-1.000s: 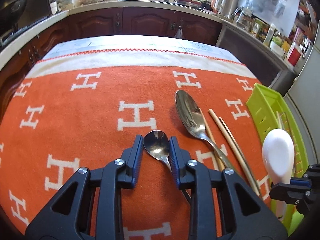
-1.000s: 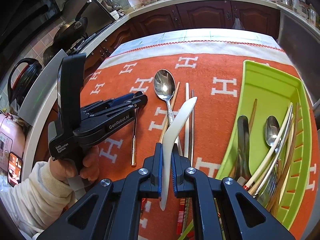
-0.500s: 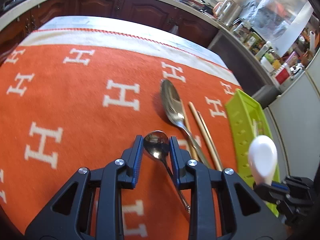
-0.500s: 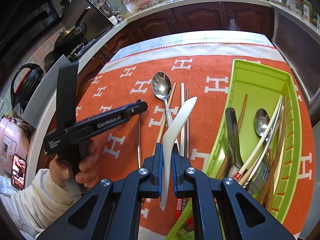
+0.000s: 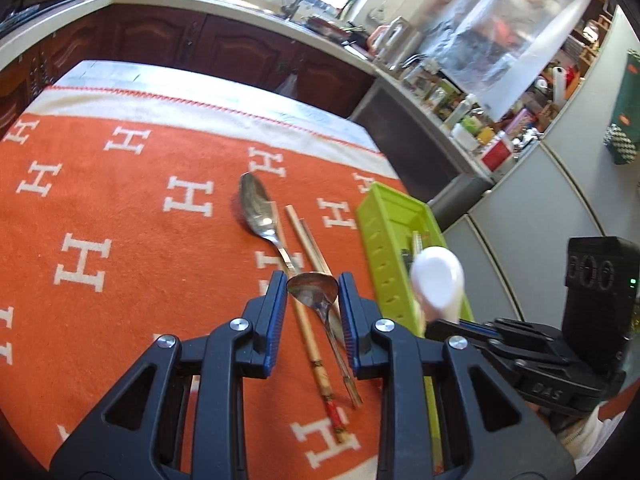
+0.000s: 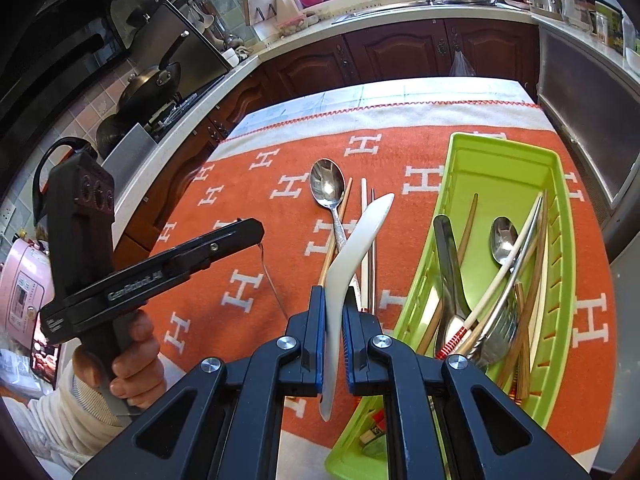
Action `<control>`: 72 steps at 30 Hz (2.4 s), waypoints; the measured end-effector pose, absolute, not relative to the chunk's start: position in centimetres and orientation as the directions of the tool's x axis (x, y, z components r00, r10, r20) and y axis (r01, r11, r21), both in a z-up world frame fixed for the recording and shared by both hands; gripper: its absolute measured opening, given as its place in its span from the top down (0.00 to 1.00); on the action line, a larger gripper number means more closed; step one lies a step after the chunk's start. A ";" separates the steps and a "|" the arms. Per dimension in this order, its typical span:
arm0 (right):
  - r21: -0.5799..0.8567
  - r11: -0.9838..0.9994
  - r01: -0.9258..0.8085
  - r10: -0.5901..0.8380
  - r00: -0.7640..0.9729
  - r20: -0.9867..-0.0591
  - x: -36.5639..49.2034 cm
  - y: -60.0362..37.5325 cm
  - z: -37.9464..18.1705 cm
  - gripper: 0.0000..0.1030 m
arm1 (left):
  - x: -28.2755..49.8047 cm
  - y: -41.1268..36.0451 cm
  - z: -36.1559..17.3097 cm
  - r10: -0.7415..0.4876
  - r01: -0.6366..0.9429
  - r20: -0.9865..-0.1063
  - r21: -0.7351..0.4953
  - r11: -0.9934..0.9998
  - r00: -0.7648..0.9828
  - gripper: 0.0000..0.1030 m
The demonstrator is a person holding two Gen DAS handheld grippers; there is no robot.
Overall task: Organize utensils
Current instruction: 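Carry both spoons into the green tray and open both tools, then lift both open tools out of the tray toward the remaining utensils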
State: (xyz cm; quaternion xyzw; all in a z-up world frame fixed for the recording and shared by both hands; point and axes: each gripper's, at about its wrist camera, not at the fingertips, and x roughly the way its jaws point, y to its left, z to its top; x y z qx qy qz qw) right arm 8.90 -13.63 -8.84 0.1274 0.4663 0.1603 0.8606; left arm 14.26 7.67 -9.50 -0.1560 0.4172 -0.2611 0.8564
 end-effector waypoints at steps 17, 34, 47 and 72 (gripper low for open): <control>0.382 0.918 -0.103 0.360 0.622 -0.696 3.6 -18.8 -3.7 0.93 | 7.3 5.3 1.7 -0.665 0.523 -0.503 -0.412 0.746 0.551 0.78; 0.343 0.938 0.053 0.253 0.573 -0.779 2.4 -24.0 -10.9 0.93 | 9.3 -6.7 -3.5 -0.580 0.620 -0.727 -0.273 0.735 0.368 0.78; 0.321 0.943 0.091 0.212 0.581 -0.786 5.2 -24.7 -12.9 0.78 | 13.1 -8.1 -7.6 -0.491 0.502 -0.790 -0.275 0.820 0.369 0.73; 0.333 0.942 0.047 0.253 0.554 -0.793 5.0 -22.0 -12.7 0.77 | 9.8 -2.5 -7.3 -0.423 0.390 -0.804 -0.262 0.883 0.418 0.71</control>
